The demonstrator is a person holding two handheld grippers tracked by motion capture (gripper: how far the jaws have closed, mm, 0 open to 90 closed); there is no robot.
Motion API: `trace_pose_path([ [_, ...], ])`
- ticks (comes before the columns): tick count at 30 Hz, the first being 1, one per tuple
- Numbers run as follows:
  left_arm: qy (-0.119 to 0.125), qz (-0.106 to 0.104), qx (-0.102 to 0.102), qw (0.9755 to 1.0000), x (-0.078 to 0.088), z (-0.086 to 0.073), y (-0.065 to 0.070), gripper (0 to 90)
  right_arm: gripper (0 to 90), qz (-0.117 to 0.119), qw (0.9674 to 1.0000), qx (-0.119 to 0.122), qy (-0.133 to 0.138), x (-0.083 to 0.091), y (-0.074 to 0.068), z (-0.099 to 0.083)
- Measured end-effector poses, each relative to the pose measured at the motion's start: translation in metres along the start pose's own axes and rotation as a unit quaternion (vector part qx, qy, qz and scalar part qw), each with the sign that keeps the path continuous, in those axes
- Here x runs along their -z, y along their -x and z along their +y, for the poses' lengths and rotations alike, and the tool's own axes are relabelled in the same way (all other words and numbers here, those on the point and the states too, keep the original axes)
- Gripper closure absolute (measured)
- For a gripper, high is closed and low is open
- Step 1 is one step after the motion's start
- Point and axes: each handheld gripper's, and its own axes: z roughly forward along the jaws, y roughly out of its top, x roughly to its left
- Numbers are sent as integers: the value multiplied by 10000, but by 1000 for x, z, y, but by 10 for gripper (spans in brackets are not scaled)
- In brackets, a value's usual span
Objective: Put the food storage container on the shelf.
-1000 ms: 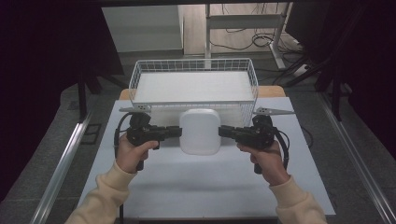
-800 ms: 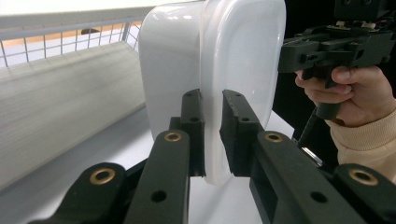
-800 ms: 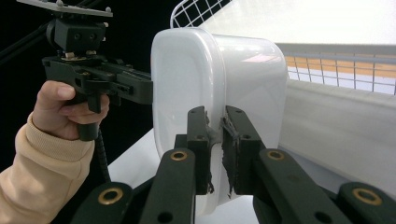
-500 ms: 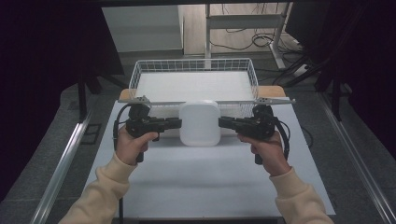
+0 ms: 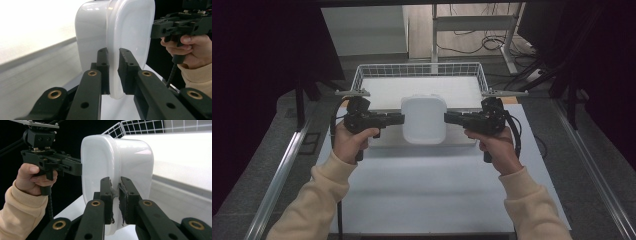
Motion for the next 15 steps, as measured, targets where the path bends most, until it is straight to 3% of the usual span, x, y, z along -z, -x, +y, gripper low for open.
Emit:
trace_pose_path([
  [15, 88, -15, 58, 9999, 4, 42, -19, 794, 814, 45, 10000, -26, 1, -11, 9, 46],
])
